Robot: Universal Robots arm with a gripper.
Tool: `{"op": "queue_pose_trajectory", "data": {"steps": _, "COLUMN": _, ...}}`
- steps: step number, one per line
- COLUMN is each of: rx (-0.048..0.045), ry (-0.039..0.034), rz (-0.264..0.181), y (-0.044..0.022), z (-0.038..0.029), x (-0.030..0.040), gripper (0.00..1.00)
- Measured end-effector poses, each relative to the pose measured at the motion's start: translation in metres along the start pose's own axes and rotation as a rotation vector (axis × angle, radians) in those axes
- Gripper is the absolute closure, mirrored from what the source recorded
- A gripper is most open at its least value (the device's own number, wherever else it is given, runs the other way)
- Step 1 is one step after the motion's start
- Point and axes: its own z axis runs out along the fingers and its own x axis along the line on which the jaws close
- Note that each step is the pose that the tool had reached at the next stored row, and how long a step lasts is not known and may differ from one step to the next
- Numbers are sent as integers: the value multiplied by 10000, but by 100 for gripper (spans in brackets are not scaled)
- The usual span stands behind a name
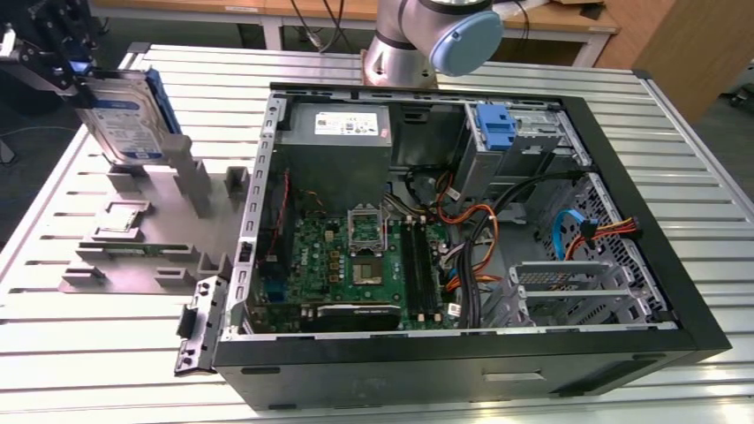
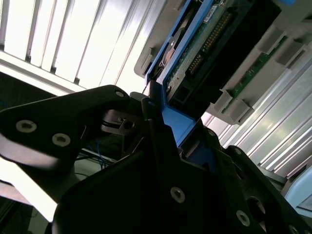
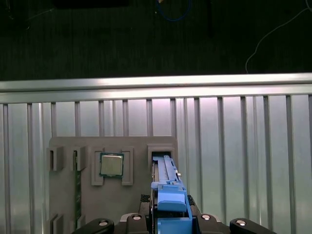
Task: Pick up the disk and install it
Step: 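Pick up the disk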
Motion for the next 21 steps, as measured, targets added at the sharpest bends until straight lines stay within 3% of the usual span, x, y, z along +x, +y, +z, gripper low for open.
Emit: {"op": "queue_pose_trajectory", "data": {"steps": 21, "rx": 1, "ry": 0, "rz": 0, "y": 0, "z": -103, "x": -4, "gripper": 63}}
